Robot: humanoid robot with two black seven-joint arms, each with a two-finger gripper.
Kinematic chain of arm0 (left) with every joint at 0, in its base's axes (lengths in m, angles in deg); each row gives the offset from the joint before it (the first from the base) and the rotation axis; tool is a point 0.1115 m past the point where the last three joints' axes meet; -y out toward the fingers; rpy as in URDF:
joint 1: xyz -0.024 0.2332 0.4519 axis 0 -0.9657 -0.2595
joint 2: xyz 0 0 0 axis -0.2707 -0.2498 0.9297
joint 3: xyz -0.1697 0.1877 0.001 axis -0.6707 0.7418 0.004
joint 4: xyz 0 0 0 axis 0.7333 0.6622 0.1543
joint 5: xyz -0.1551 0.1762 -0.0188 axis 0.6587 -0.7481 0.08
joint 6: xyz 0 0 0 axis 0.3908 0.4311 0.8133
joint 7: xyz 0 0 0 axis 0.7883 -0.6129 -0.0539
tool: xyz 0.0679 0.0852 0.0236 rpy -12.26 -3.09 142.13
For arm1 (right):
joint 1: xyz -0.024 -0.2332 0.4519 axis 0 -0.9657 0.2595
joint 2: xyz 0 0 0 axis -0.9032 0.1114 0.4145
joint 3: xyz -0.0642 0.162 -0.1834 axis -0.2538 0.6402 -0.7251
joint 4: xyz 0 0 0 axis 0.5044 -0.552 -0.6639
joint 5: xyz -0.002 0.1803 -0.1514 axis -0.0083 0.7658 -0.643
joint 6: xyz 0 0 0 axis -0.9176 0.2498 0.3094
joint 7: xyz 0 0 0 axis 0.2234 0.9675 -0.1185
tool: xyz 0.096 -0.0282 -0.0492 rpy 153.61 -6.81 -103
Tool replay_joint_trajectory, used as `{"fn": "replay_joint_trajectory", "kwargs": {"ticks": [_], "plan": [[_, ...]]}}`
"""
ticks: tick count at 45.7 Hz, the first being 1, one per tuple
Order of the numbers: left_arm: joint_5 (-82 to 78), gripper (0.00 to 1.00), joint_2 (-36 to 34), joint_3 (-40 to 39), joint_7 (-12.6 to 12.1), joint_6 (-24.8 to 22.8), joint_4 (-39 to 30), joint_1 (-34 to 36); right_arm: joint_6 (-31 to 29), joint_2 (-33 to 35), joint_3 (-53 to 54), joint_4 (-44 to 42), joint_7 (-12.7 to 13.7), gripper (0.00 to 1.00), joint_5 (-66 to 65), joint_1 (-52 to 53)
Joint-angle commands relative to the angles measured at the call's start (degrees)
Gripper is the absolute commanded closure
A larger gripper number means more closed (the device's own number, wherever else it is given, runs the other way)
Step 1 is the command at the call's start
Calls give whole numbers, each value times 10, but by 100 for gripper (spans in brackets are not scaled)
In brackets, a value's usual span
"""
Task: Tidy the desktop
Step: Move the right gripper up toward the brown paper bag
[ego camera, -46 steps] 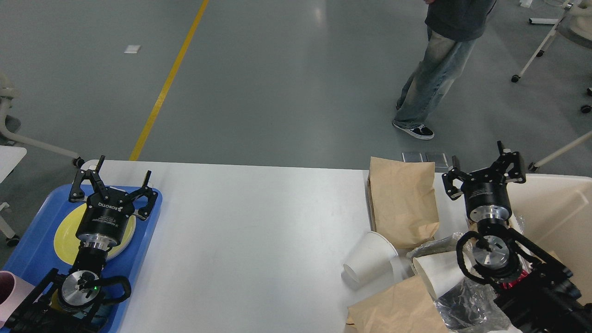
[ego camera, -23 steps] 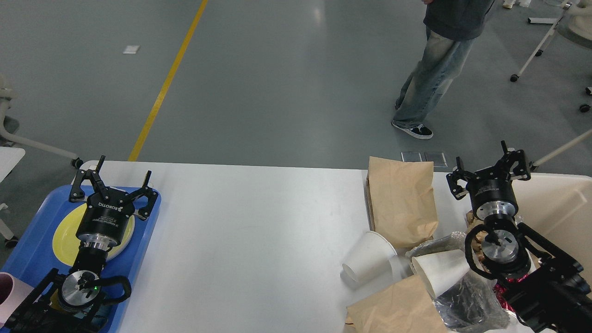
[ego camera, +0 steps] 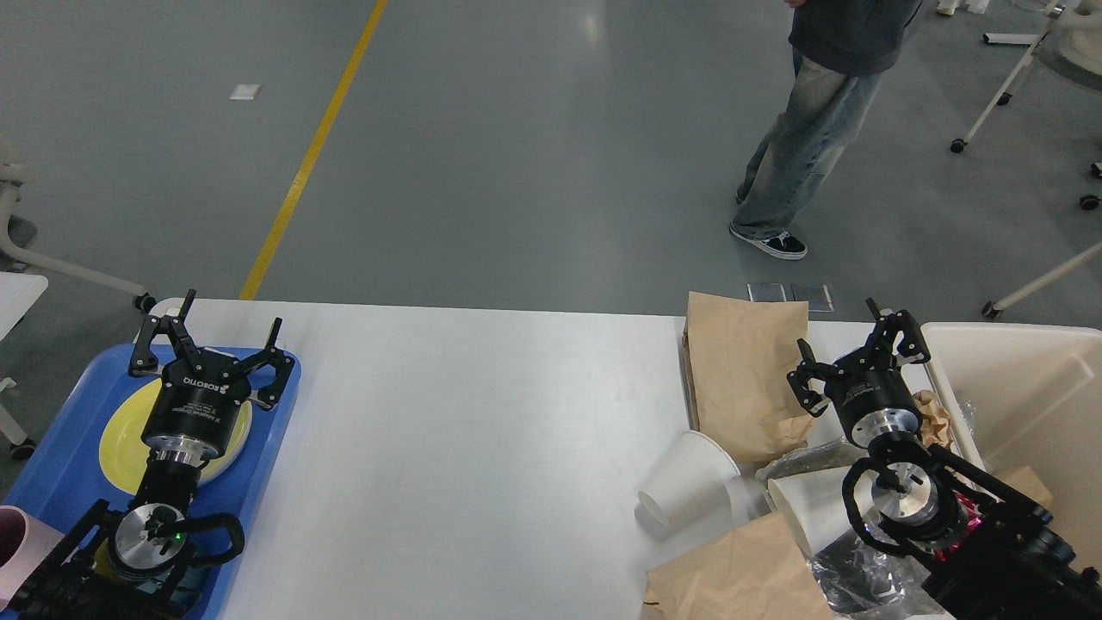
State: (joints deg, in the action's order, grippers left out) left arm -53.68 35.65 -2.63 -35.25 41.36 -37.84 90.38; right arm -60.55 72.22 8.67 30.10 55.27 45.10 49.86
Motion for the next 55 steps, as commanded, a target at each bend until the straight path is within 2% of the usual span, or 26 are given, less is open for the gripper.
{"fn": "replay_joint_trajectory", "kwargs": {"ticks": [1, 34, 39, 44, 51, 55], "plan": [[0, 4, 0, 0, 0, 0, 0, 0, 0, 0, -22, 0, 22, 0, 0, 4], [0, 4, 0, 0, 0, 0, 0, 0, 1, 5, -44, 13, 26, 0, -14, 66], [0, 4, 0, 0, 0, 0, 0, 0, -5, 20, -110, 11, 24, 0, -14, 93], [0, 4, 0, 0, 0, 0, 0, 0, -21, 96, -200, 15, 19, 0, -12, 143], [0, 4, 0, 0, 0, 0, 0, 0, -112, 160, -411, 15, 19, 0, -12, 267], [0, 4, 0, 0, 0, 0, 0, 0, -130, 165, -542, 17, 19, 0, -11, 339]]}}
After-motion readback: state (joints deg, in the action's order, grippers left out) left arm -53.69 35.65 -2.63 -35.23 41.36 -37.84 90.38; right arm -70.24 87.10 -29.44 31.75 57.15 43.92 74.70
